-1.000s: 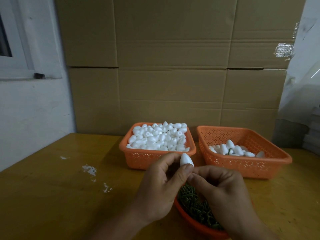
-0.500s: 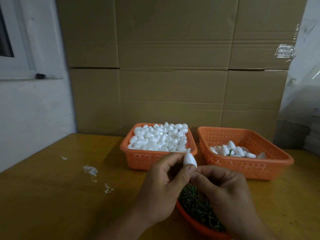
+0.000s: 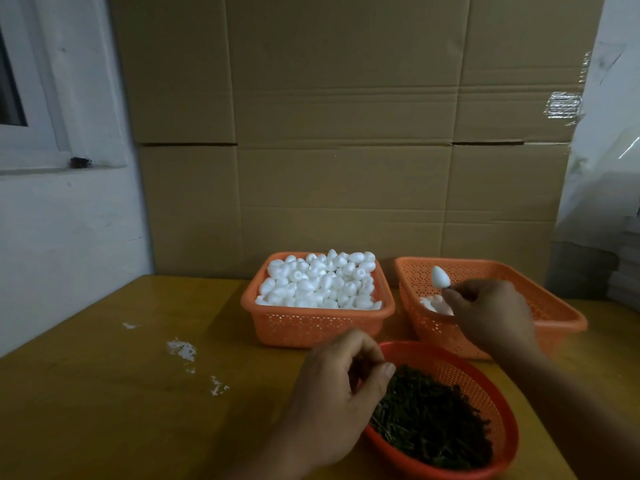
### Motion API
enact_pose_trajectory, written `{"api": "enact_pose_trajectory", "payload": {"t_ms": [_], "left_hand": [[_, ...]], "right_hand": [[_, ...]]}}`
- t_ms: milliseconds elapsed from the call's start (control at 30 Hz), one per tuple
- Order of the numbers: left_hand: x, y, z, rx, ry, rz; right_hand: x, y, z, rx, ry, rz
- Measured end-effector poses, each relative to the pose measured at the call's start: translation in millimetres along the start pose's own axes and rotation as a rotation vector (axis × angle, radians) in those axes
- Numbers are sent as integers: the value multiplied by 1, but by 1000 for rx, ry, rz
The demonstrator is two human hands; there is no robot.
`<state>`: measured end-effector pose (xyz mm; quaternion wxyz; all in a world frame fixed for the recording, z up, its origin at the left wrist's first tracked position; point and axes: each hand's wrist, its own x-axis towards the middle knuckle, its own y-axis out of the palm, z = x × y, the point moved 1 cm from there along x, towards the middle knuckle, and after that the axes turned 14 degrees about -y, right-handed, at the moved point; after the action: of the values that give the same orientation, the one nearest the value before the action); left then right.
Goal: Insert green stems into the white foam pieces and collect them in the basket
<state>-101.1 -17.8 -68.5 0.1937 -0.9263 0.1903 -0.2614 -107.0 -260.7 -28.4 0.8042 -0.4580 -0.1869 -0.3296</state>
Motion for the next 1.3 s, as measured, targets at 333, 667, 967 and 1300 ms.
{"api": "enact_pose_trajectory", "payload": {"t_ms": [333,667,967,1300], "left_hand": [[-1,-1,-1,91,42,-10],[-1,0,-1,133,-16,-31],[12,-15,6,124,-105,-177],[133,-66,19,666,-304,-65]], "right_hand": [[50,4,-40,-398,176,276],[34,-5,-17,-351,127,236],[-58,-19,42,80,-229,138],[-78,0,49,86,-369,223]]}}
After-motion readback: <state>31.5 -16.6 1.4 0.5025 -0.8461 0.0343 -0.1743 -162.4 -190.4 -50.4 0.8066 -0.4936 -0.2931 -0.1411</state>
